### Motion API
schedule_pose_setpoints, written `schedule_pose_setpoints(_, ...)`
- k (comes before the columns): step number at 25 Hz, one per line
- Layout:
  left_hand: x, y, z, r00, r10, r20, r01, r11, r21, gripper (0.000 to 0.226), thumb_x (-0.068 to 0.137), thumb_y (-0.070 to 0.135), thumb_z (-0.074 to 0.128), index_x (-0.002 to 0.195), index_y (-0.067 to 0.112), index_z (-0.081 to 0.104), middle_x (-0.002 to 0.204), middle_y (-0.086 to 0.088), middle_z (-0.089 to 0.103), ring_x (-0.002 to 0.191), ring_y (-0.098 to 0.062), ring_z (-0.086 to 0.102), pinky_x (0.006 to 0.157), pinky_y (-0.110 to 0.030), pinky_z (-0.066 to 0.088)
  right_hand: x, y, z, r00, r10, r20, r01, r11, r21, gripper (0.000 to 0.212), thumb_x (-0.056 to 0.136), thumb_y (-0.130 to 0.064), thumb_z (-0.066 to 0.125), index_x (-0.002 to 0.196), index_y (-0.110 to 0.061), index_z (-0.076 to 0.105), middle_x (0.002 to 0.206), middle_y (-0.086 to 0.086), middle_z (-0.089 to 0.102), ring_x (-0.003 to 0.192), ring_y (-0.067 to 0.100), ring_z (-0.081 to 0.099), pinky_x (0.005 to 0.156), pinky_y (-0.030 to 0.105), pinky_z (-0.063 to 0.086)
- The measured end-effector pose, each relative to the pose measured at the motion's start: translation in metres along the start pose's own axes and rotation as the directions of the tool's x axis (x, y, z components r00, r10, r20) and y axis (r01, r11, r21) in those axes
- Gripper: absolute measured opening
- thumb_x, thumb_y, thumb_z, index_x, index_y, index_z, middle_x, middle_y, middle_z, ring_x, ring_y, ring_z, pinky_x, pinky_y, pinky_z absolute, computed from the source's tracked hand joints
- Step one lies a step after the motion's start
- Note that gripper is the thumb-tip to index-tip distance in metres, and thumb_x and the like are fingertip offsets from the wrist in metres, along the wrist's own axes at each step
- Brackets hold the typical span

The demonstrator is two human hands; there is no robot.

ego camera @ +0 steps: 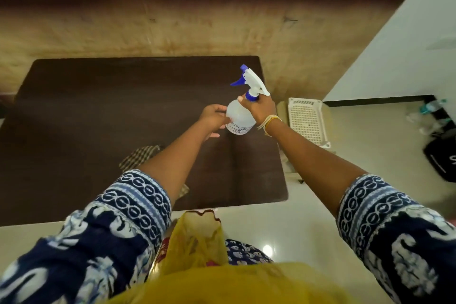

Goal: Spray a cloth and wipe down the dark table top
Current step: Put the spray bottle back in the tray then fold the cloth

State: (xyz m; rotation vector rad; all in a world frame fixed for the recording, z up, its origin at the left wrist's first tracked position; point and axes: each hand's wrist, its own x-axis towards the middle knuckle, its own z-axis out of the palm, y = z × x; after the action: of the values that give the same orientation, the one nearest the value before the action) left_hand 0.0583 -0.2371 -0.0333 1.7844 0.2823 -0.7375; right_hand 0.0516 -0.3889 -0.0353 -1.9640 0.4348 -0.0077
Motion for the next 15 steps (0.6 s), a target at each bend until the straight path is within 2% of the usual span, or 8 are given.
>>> schedule_pose_setpoints(3, -0.013, 0.019, 0.070, 0.998, 0.031, 0.059, -0.034, 0.998, 0.046, 0.053, 0.089, 0.014, 0.068, 0.137, 0.020, 0.047, 0.129, 0.002, 0.061, 0.112, -0.024, 0.060, 0.092, -0.046, 0.047, 0.000, 0.021, -0.070, 0.999, -0.012, -0.037, 0.011, 0.999, -0.035, 0.042, 0.084, -0.032, 0.074, 0.116, -0.006, 0.064, 0.110, 0.011, 0.070, 0.103, 0.026, 0.064, 0.094, 0.037, 0.050)
schedule_pose_setpoints(7, -0.012, 0.043, 0.147, 0.989, 0.062, 0.138, -0.076, 0.992, 0.101, 0.063, 0.088, 0.014, 0.069, 0.144, 0.021, 0.041, 0.138, 0.004, 0.056, 0.112, -0.022, 0.057, 0.089, -0.045, 0.045, 0.005, 0.045, -0.149, 0.998, 0.012, -0.056, -0.016, 0.998, -0.056, 0.039, 0.086, -0.031, 0.072, 0.115, -0.006, 0.063, 0.109, 0.013, 0.068, 0.102, 0.028, 0.062, 0.092, 0.038, 0.049)
schedule_pose_setpoints(11, -0.001, 0.071, 0.207, 0.949, 0.071, 0.308, -0.171, 0.934, 0.313, 0.082, 0.086, 0.021, 0.072, 0.151, 0.032, 0.024, 0.150, 0.010, 0.038, 0.129, -0.022, 0.046, 0.084, -0.044, 0.046, 0.022, 0.070, -0.207, 0.995, 0.041, -0.088, -0.042, 0.999, -0.013, 0.036, 0.088, -0.027, 0.071, 0.114, -0.004, 0.062, 0.107, 0.012, 0.066, 0.094, 0.022, 0.058, 0.085, 0.032, 0.046)
schedule_pose_setpoints(15, 0.033, 0.093, 0.251, 0.937, 0.054, 0.344, -0.226, 0.847, 0.481, 0.089, 0.088, 0.024, 0.070, 0.154, 0.031, 0.011, 0.156, 0.006, 0.030, 0.132, -0.023, 0.042, 0.085, -0.040, 0.048, 0.059, 0.093, -0.247, 0.989, 0.086, -0.123, -0.087, 0.996, -0.003, 0.038, 0.088, -0.028, 0.070, 0.116, -0.003, 0.060, 0.102, 0.008, 0.063, 0.090, 0.017, 0.054, 0.080, 0.027, 0.042)
